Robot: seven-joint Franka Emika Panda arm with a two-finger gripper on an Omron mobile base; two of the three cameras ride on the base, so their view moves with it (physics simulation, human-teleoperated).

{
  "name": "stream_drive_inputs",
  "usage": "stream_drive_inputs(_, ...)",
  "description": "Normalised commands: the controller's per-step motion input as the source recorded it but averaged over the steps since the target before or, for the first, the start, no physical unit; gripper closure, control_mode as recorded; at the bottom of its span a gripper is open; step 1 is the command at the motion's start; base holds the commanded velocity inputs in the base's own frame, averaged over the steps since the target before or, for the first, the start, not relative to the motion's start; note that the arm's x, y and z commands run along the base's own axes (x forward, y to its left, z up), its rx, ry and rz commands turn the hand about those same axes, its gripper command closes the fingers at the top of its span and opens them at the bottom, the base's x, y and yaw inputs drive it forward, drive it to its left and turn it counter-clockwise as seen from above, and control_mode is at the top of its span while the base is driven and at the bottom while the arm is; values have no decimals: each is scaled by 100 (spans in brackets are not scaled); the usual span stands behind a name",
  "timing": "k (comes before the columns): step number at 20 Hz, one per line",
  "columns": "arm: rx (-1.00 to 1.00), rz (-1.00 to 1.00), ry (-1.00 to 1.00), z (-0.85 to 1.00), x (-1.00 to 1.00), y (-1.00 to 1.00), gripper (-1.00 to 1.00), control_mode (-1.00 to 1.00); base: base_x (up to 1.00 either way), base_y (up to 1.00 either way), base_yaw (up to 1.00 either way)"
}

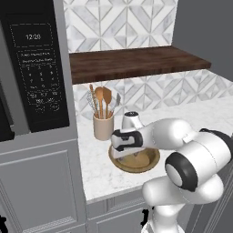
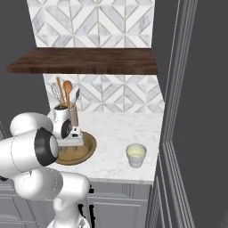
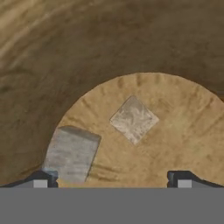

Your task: Grab a lemon wedge from the fridge and one ice cube from the ice bowl, and put them in the glass of lemonade.

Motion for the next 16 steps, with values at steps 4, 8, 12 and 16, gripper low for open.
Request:
stream_drive_inputs(4,8,3,-4,9,0,-4,-100,-100,0,0,0)
stream_drive_inputs(8,3,23,0,0,0,-2,-100,-100,0,0,0)
stream_drive_inputs(12,0,27,0,0,0,8,-100,-100,0,0,0)
stream_drive_inputs(16,0,17,0,0,6,31,-100,-100,0,0,0)
